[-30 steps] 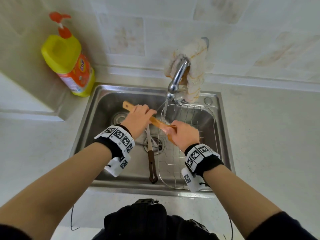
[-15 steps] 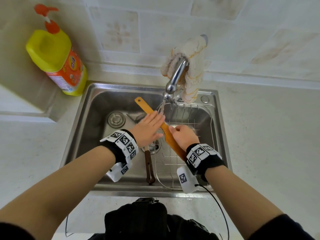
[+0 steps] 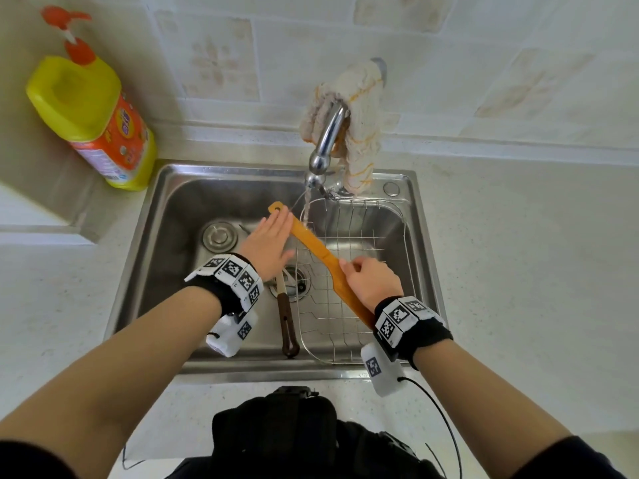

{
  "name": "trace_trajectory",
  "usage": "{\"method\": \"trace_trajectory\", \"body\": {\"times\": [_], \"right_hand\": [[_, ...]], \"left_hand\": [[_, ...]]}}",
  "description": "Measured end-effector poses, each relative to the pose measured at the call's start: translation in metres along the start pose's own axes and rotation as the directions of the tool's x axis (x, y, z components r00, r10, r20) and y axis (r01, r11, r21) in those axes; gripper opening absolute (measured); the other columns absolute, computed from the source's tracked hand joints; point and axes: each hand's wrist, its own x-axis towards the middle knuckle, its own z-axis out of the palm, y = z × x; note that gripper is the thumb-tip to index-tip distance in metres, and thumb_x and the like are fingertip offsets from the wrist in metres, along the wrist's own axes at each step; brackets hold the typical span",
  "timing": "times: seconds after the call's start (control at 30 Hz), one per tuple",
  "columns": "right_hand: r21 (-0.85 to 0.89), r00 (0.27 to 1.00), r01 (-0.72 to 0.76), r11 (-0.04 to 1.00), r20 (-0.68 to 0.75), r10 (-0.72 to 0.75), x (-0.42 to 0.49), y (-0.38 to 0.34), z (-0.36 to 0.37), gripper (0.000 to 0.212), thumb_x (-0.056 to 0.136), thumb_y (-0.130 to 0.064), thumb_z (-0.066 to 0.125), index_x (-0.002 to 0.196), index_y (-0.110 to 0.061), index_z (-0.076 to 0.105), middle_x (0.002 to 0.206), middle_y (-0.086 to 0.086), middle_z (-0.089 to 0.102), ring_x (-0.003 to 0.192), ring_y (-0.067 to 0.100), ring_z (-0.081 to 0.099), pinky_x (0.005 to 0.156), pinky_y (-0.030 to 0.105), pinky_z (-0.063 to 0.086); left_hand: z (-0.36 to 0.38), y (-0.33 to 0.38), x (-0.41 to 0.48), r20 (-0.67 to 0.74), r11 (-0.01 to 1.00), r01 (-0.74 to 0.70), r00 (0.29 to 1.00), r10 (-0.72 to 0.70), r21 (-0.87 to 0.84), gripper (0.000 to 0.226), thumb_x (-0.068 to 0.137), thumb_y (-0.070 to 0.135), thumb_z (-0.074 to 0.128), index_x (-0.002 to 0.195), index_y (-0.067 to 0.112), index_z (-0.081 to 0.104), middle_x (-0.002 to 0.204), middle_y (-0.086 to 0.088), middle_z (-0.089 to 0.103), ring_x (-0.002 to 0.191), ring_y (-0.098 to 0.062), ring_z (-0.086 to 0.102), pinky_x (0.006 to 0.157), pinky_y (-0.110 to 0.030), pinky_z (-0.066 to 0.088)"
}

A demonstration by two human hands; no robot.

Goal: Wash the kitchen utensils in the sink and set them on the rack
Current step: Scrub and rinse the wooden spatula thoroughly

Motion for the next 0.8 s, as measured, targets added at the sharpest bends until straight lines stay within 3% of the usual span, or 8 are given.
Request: {"method": "trace_trajectory", "body": {"times": [0.07,0.2,0.33,0.43,0.5,0.63,0.73,0.8], "right_hand": [[-0.009,1.0,0.005,1.0,0.008,-0.005,0.002,-0.001,0.002,0.043,0.096,-0.052,0.03,0.098,-0.02,0.059,0.08,-0.004,0.06,0.075,0.016,0.059,0.076,0.03,0.048],[0.0,1.0,0.008,1.0,0.021,-0.008,0.002,-0.002,0.003,0.043,0.096,-0.051,0.031,0.097,-0.02,0.06,0.08,-0.003,0.06,0.074,0.016,0.058,0.075,0.029,0.045],[-0.018,0.998,0.05,0.999,0.029,-0.05,0.006,-0.011,0.003,0.041,0.096,-0.051,0.031,0.096,-0.021,0.059,0.081,-0.004,0.06,0.075,0.016,0.059,0.077,0.03,0.047],[-0.007,0.998,0.038,0.999,0.041,-0.038,0.006,-0.013,0.004,0.042,0.095,-0.052,0.031,0.095,-0.021,0.059,0.081,-0.003,0.061,0.079,0.018,0.062,0.081,0.034,0.05],[-0.012,0.998,0.029,1.0,0.051,-0.028,0.005,-0.011,0.004,0.043,0.095,-0.052,0.031,0.099,-0.02,0.06,0.084,-0.002,0.062,0.081,0.019,0.062,0.083,0.034,0.05],[-0.014,0.997,0.062,0.998,0.039,-0.062,0.003,-0.012,0.003,0.044,0.095,-0.052,0.031,0.098,-0.02,0.061,0.084,-0.001,0.064,0.08,0.019,0.063,0.082,0.035,0.051],[-0.019,0.995,0.093,0.996,0.027,-0.092,0.002,-0.014,0.001,0.043,0.096,-0.052,0.03,0.094,-0.021,0.059,0.082,-0.001,0.064,0.079,0.019,0.063,0.083,0.037,0.051],[-0.044,0.994,0.112,0.993,0.015,-0.112,0.0,-0.012,-0.001,0.039,0.096,-0.051,0.029,0.089,-0.022,0.056,0.079,-0.002,0.061,0.076,0.017,0.061,0.08,0.034,0.051]], "left_hand": [[0.001,0.002,-0.002,0.039,0.999,0.024,0.999,-0.023,-0.022,0.073,0.098,0.04,0.031,0.146,0.006,-0.013,0.155,-0.012,-0.017,0.145,-0.023,-0.011,0.115,-0.031,-0.006],[0.009,0.011,-0.006,0.043,0.992,-0.086,0.995,0.09,-0.087,0.075,0.097,0.04,0.035,0.147,0.011,-0.013,0.155,-0.007,-0.019,0.144,-0.02,-0.014,0.111,-0.029,-0.01],[0.0,-0.019,-0.001,0.011,0.989,0.128,0.992,-0.128,-0.079,0.076,0.096,0.043,0.032,0.147,0.008,-0.012,0.155,-0.01,-0.016,0.144,-0.023,-0.011,0.113,-0.03,-0.007],[0.002,-0.019,-0.004,0.034,0.994,0.046,0.999,-0.043,-0.095,0.071,0.098,0.041,0.029,0.147,0.011,-0.012,0.155,-0.008,-0.016,0.144,-0.021,-0.014,0.112,-0.029,-0.01],[0.006,-0.02,-0.003,0.052,0.976,0.038,0.998,-0.027,-0.212,0.064,0.1,0.037,0.027,0.148,0.015,-0.008,0.156,-0.006,-0.015,0.144,-0.019,-0.014,0.115,-0.032,-0.008],[0.006,-0.033,0.007,0.077,0.692,0.262,0.955,-0.287,-0.673,0.066,0.098,0.038,0.036,0.15,0.021,0.0,0.157,-0.01,-0.006,0.145,-0.024,-0.006,0.118,-0.045,0.008],[0.001,-0.028,0.015,-0.015,0.465,0.2,0.909,-0.417,-0.862,0.066,0.094,0.023,0.05,0.148,0.008,0.014,0.146,-0.014,0.034,0.133,-0.028,0.038,0.109,-0.044,0.035],[-0.005,-0.026,0.017,-0.003,0.21,0.11,0.878,-0.478,-0.972,0.049,0.091,0.009,0.054,0.135,0.004,0.032,0.127,-0.018,0.05,0.113,-0.033,0.056,0.086,-0.036,0.055]]}}
